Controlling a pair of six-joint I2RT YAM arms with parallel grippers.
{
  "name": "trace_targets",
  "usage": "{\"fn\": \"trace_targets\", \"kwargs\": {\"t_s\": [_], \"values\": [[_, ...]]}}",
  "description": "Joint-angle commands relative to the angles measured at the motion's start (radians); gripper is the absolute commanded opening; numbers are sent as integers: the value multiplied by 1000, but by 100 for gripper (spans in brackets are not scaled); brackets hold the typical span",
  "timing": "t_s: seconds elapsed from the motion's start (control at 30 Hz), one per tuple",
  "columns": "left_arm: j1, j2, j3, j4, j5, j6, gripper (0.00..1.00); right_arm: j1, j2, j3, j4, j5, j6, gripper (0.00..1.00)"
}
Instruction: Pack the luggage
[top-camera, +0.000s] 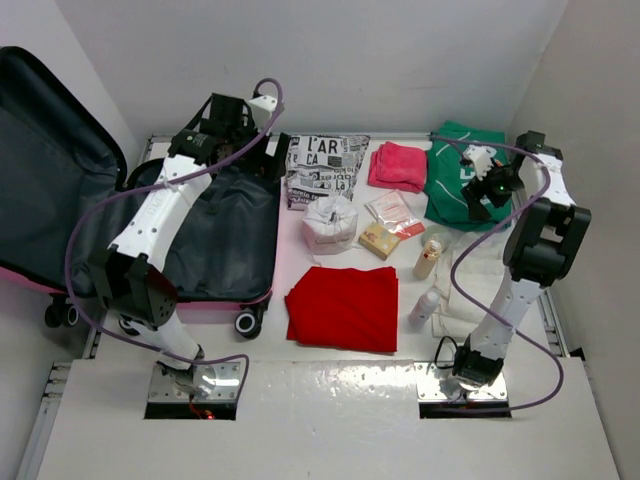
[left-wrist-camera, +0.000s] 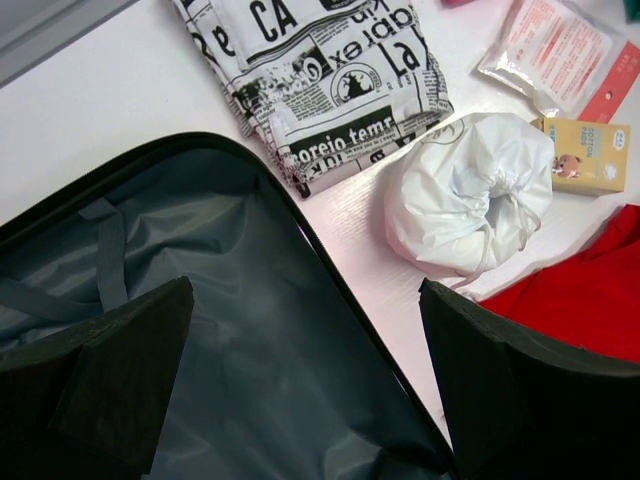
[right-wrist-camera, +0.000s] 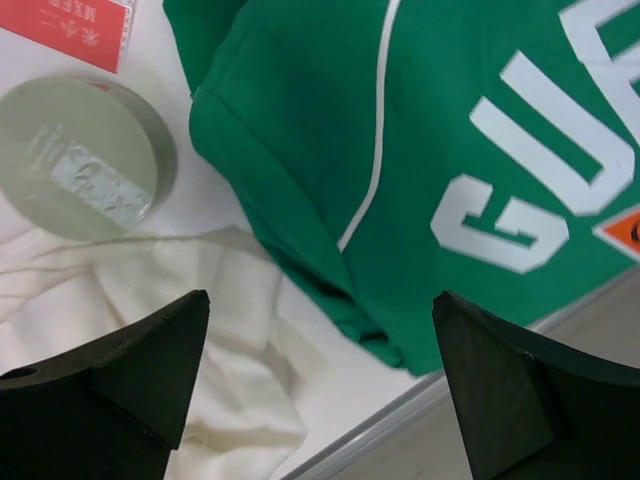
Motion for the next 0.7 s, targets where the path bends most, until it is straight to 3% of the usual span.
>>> {"fn": "trace_targets", "kwargs": {"t_s": [0.0,0.27,0.53,0.67], "values": [[-6,-9,20,18,6,0,99,25,36,-6,60,20,-97,93],[-6,-9,11,18,-43,0,99,65,124,18,29,47,-206,94],[-6,1,1,9,-72,0,99,97,242,73,38,107,-208,94],[-6,1,1,9,-82,0,99,102,285,110,44,121,-194,86]]}}
